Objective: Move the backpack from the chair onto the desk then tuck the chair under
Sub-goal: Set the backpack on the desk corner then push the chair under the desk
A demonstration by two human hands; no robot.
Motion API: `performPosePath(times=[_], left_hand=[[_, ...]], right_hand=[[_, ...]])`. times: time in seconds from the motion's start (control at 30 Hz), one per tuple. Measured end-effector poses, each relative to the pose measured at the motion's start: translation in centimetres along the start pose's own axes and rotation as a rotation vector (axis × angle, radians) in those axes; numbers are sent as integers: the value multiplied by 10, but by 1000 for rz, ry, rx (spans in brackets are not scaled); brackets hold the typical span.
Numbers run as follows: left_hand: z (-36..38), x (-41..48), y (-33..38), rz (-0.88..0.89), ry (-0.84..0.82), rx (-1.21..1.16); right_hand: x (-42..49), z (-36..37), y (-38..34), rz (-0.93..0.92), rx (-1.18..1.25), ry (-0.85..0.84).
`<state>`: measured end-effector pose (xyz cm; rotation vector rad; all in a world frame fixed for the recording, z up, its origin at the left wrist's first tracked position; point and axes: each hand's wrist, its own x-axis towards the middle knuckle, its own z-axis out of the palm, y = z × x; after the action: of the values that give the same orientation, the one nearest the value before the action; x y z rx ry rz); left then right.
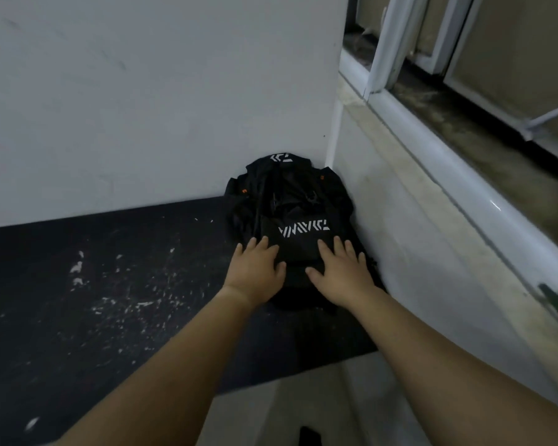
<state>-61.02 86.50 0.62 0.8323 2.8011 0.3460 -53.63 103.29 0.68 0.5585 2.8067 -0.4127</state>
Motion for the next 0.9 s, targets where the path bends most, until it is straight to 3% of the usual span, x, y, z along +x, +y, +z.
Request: performPosePath(times=[0.37, 0.9], left_hand=[[-42, -131, -40, 122, 115, -46], [-5, -357, -26, -3, -53, 172]], right_hand=[[-117, 8, -78, 43, 79, 58], [-324, 72, -87, 51, 125, 10]])
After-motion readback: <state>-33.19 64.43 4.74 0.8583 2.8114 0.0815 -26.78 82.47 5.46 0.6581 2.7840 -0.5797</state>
